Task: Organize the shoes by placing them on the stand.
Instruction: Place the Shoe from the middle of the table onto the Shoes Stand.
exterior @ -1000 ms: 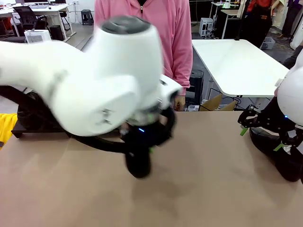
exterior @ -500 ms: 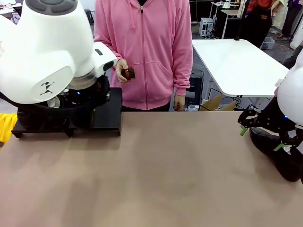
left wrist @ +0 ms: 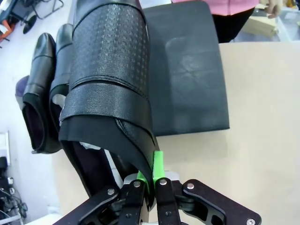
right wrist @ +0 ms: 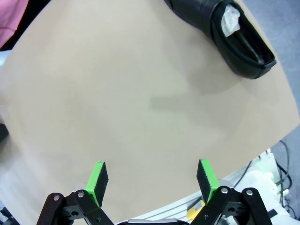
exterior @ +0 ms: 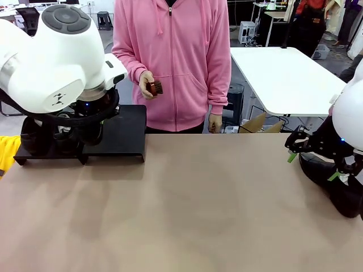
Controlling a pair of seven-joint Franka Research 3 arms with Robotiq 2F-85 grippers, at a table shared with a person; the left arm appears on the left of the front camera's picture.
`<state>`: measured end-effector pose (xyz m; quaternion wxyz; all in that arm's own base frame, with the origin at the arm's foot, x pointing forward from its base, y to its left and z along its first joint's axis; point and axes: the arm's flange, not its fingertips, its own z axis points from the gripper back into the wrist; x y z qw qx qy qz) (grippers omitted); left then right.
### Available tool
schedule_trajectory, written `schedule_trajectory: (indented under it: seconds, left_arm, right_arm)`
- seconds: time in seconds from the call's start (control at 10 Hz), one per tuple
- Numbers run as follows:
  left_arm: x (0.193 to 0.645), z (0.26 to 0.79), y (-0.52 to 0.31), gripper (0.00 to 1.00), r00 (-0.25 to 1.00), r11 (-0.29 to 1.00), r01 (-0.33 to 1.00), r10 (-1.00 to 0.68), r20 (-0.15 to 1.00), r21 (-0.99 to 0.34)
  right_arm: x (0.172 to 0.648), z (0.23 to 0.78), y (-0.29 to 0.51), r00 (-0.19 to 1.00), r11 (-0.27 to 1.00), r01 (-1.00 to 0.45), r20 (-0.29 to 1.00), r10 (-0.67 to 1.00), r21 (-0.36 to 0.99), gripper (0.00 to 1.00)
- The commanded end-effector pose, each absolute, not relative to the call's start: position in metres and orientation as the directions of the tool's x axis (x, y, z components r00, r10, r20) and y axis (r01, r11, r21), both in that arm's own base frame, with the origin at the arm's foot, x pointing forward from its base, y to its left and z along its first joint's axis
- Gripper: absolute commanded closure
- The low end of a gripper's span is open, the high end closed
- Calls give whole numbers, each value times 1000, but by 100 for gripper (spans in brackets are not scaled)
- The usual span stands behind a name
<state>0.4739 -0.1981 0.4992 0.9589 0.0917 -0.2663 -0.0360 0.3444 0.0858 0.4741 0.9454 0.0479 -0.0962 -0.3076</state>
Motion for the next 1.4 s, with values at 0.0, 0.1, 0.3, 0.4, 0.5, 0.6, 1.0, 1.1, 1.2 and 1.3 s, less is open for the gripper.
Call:
schedule_trajectory:
  seconds: [0.0, 0.1, 0.3, 0.4, 0.5, 0.6, 1.0, 1.1, 1.2, 1.3]
  left_arm:
    - [467, 505, -204, 100, 849, 979, 26, -129, 512, 204]
    - [467, 505, -204, 100, 849, 979, 26, -129, 512, 204]
    - [467, 505, -204, 100, 849, 979, 26, -129, 512, 204]
    - [471, 497, -205, 100, 859, 980, 36, -130, 496, 194]
    - [474, 486, -207, 100, 861, 977, 51, -148, 487, 208]
    - [482, 477, -206, 100, 847, 965, 63, -187, 497, 255]
    - [510, 455, -196, 100, 794, 955, -5, -176, 583, 296]
    - [518, 447, -194, 100, 796, 964, 1, -161, 584, 265]
    - [526, 440, -194, 100, 786, 959, -1, -173, 593, 282]
    - [533, 433, -193, 100, 791, 959, -6, -170, 588, 285]
  right_arm:
    - [345, 474, 85, 804, 817, 553, 150, -575, 163, 0]
    - [345, 474, 85, 804, 817, 553, 150, -575, 163, 0]
    - [345, 474, 85, 804, 817, 553, 150, -575, 163, 0]
    - [345, 474, 85, 804, 817, 553, 150, -575, 163, 0]
    - [345, 474, 85, 804, 817, 553, 150, -575, 163, 0]
    - [345, 474, 85, 804, 817, 553, 150, -575, 163, 0]
    - [345, 474, 85, 804, 817, 553, 150, -575, 163, 0]
    - [345, 474, 85, 804, 817, 553, 150, -575, 163, 0]
    - [345, 474, 85, 804, 817, 553, 150, -575, 163, 0]
    - [345, 474, 85, 804, 817, 553, 150, -575, 163, 0]
